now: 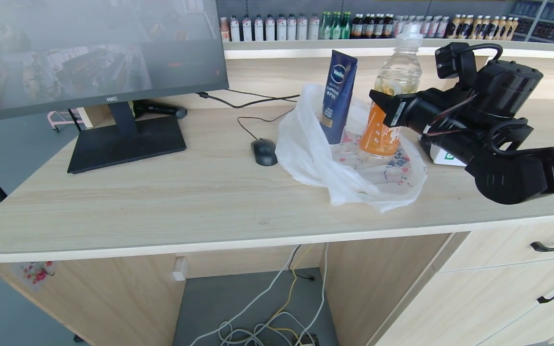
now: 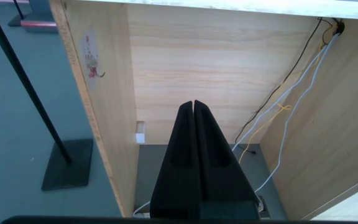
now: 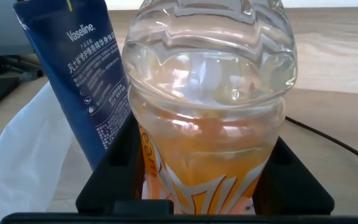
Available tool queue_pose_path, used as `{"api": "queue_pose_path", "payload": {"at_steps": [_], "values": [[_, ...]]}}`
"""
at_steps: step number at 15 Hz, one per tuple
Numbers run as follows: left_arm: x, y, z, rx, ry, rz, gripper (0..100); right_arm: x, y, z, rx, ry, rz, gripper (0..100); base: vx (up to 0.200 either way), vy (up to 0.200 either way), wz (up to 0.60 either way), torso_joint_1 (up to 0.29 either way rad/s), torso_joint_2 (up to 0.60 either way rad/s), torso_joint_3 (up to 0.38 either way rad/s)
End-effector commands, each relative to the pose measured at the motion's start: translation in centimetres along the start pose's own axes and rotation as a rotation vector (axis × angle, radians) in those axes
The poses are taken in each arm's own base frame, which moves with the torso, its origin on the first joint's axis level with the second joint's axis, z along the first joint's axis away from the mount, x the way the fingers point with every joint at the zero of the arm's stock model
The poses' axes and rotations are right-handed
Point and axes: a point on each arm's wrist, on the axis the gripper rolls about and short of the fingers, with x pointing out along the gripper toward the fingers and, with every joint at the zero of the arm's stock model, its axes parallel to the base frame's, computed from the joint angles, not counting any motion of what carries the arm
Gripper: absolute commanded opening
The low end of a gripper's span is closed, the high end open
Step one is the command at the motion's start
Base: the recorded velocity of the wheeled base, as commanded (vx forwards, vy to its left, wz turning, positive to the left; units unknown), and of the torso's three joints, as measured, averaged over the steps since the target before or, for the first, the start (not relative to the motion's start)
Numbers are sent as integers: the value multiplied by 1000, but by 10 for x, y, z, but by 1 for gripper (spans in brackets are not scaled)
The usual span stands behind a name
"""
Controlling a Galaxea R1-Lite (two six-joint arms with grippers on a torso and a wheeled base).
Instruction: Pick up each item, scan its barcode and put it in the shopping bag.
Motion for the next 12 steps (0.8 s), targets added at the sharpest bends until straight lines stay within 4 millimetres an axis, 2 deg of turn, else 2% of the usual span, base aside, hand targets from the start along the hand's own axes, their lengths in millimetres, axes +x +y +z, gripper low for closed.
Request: {"api": "queue_pose_path", "payload": {"at_steps": [1,12], "values": [[0,0,0,0,0,0,0,2,0,-5,-1,9,2,0,0,0,0,0,0,0],[0,0,0,0,0,0,0,0,0,-13,-46,35,1,0,0,0,0,0,0,0]]}}
